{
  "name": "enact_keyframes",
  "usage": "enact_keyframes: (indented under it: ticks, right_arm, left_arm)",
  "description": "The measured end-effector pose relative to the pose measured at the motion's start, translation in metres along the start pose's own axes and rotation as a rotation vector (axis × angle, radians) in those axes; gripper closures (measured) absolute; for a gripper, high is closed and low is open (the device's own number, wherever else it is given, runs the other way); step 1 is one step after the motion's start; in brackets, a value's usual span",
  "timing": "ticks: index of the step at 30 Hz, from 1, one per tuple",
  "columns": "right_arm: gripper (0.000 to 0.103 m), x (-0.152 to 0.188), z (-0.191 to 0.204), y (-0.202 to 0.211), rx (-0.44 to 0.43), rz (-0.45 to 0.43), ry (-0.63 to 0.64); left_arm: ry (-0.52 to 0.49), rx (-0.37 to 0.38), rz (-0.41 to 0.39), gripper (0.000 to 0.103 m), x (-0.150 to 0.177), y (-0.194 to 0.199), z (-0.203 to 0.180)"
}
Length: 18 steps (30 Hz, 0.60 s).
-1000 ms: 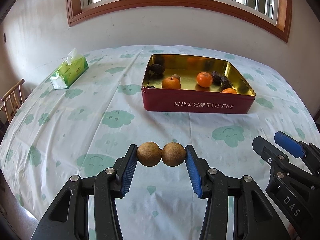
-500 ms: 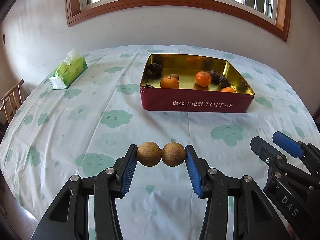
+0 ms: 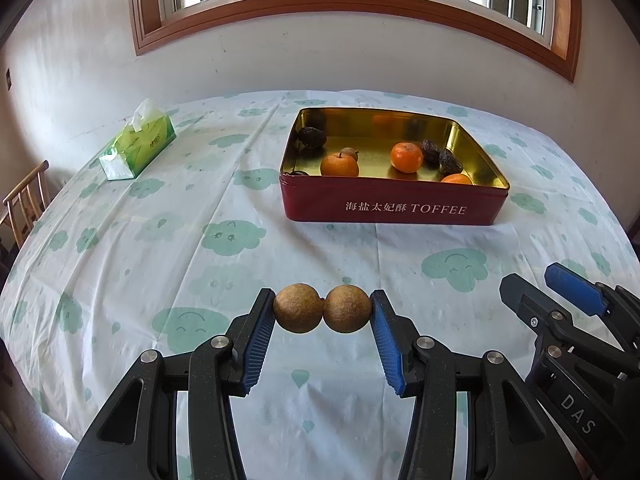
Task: Organize fruits
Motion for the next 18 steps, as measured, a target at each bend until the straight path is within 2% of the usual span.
enact_keyframes:
  ticks: [8, 18]
  right_arm:
    - [0.056, 0.0016, 0.0015, -0.0014, 0.001, 0.002, 0.001]
    - [0.056, 0.0028, 0.0018, -0.0022, 0.000, 0.004, 0.002]
  left_arm:
    - [-0.007, -0.022, -0.026, 0.054, -0.0005, 0.0025, -0.0010]
    - [-0.010, -0.014, -0.028, 0.054, -0.0011, 0.0030, -0.0028]
Point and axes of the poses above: each gripper's, at about its wrist camera, not at the fingertips, and y roughly against the way its jaws point, z to its left, x to its underside, the point moved 4 cm from there along -y, roughly the way its jaws point, and after that the axes turned 2 degrees about -y, right-handed, at the moved point
